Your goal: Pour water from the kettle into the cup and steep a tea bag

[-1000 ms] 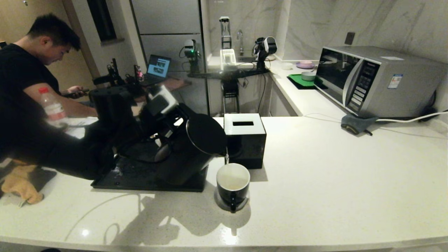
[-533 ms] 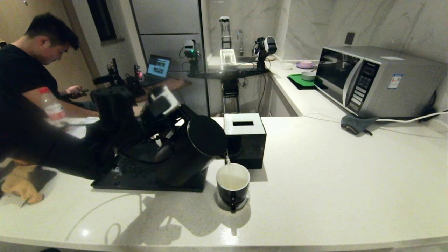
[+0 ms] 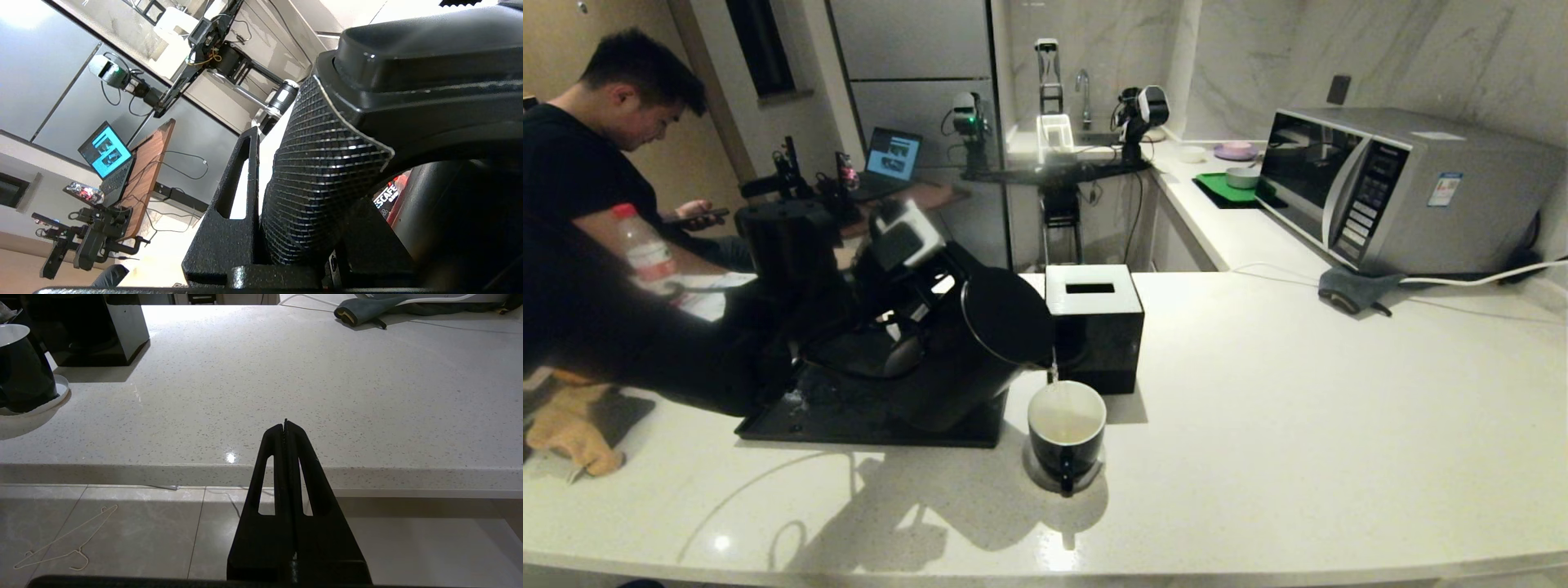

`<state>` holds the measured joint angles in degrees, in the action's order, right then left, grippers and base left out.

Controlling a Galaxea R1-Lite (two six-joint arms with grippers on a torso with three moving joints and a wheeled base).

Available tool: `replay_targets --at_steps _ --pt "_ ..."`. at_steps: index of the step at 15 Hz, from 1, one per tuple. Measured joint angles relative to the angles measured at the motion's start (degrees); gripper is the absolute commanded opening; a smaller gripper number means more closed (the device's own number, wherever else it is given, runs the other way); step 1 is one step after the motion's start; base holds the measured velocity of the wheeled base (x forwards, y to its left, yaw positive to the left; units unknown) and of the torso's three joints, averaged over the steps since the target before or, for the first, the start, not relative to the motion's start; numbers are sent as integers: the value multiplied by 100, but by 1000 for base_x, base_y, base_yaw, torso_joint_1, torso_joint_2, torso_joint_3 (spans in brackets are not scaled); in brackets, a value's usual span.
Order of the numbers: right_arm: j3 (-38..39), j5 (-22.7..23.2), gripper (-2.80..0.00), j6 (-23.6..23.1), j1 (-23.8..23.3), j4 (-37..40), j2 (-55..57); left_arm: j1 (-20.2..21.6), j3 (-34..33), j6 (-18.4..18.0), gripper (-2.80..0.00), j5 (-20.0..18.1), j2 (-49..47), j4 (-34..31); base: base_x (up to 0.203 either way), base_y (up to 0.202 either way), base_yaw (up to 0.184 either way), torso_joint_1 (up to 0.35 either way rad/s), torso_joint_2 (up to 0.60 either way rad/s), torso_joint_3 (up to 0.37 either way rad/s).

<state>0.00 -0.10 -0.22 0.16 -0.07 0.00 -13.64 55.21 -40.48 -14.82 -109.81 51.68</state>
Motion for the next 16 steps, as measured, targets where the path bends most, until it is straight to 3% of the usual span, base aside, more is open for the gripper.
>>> replay_targets --at_steps 16 --pt "0 0 -280 -2 0 0 0 -16 -6 140 -280 50 39 76 0 0 0 0 0 0"
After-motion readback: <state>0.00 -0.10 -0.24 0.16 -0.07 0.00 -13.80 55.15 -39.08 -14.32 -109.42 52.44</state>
